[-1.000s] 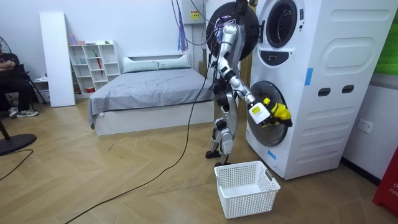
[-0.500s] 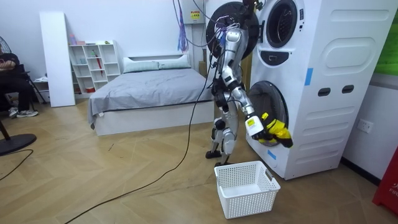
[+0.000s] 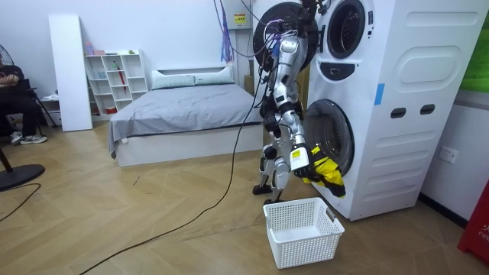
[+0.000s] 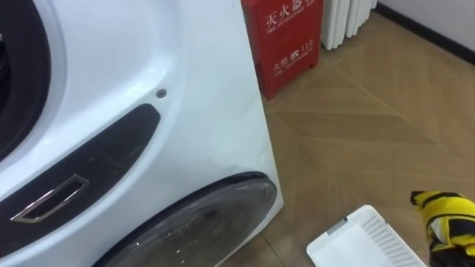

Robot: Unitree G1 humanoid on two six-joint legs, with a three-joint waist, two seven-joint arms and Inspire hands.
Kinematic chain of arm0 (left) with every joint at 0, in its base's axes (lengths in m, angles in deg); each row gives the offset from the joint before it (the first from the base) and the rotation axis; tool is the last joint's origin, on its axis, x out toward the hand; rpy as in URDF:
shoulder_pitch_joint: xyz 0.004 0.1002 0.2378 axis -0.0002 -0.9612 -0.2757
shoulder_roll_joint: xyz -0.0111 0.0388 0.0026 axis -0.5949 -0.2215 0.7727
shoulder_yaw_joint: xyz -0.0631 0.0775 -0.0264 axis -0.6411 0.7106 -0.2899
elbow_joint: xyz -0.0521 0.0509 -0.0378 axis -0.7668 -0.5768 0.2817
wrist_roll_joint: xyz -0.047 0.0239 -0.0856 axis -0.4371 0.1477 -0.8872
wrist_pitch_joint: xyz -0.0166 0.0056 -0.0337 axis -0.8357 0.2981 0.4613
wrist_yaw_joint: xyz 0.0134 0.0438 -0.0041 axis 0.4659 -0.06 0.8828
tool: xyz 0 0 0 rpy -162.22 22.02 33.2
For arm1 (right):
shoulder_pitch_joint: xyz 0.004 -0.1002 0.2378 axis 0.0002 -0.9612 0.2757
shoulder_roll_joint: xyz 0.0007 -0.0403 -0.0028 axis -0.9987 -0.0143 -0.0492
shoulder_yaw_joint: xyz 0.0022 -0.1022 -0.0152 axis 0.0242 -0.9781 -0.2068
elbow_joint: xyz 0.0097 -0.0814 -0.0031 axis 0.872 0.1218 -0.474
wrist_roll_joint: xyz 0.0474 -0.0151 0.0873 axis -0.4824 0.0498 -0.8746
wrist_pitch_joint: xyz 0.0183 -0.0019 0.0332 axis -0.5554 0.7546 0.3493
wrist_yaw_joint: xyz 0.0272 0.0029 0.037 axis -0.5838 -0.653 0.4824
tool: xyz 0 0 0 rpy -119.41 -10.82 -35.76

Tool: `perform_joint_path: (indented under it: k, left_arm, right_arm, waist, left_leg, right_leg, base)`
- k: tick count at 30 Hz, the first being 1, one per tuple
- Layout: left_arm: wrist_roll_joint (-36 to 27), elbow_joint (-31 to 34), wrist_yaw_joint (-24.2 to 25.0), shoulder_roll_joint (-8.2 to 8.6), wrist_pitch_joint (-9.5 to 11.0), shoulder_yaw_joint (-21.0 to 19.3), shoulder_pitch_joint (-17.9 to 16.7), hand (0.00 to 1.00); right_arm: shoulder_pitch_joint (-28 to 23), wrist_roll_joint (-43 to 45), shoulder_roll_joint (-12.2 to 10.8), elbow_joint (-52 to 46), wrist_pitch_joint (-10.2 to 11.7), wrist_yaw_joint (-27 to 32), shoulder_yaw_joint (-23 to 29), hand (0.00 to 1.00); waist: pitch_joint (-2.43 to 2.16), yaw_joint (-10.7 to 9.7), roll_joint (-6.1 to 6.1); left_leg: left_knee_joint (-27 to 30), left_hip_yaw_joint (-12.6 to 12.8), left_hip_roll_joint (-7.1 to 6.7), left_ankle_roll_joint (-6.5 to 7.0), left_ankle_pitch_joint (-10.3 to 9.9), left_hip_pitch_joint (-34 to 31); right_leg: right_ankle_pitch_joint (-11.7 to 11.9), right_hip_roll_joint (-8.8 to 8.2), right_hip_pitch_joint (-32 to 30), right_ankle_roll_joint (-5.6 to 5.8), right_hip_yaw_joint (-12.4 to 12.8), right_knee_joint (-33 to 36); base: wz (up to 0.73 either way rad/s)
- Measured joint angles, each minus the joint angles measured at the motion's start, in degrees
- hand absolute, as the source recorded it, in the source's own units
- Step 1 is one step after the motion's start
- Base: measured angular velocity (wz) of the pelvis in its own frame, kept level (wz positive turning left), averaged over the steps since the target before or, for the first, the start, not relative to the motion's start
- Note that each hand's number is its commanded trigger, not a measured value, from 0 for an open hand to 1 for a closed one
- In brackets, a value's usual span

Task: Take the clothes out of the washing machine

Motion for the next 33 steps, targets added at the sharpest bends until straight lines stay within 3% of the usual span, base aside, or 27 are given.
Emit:
perform_joint_path:
  k: [8,9,10,24,33]
  left_arm:
    - [0.0,1.0,-0.2,0.02,-0.24,0.09,0.01,0.0]
    - [-0.02,1.07,-0.17,0.02,-0.24,0.1,0.01,0.0]
    - [-0.08,1.12,-0.11,0.02,-0.23,0.1,0.01,0.0]
    - [-4.0,1.52,0.69,0.01,-0.2,2.36,-0.02,0.0]
    - [-4.51,1.65,1.37,0.01,-0.2,2.36,-0.02,0.0]
  right_arm:
    - [-1.72,0.05,0.04,-0.03,0.6,0.82,-0.15,1.0]
    - [-2.17,0.05,0.03,-0.01,0.61,0.77,-0.18,0.68]
    - [-2.54,0.05,0.0,0.01,0.61,0.72,-0.19,0.0]
    - [-4.37,-0.08,-0.2,0.33,1.07,-1.8,-2.48,0.0]
    - [-4.34,0.27,-0.2,0.32,1.12,-2.15,-2.45,0.0]
  waist:
    - [0.03,0.25,-0.02]
    - [0.03,0.23,-0.02]
    - [0.03,0.22,-0.02]
    - [0.1,0.15,-0.12]
    - [0.13,0.12,-0.17]
  left_leg:
    - [-0.02,0.01,0.04,0.0,0.0,-0.1]
    - [-0.02,0.04,0.05,0.0,0.0,-0.11]
    - [-0.02,0.11,0.07,0.0,0.0,-0.11]
    - [-0.13,3.01,0.15,0.0,0.0,-0.06]
    - [-0.48,3.0,0.06,0.0,0.0,0.23]
  right_leg:
    - [-0.05,-0.04,-0.15,0.01,-0.03,0.05]
    - [-0.05,-0.04,-0.12,0.01,-0.03,-0.01]
    - [-0.05,-0.03,-0.07,0.01,-0.03,-0.08]
    - [-0.15,-0.1,-0.19,0.17,0.18,-0.16]
    - [-0.16,-0.12,-0.05,0.19,0.15,-0.12]
  base:
    - [0.0]
    - [0.0]
    - [0.0]
    - [0.0]
    - [0.0]
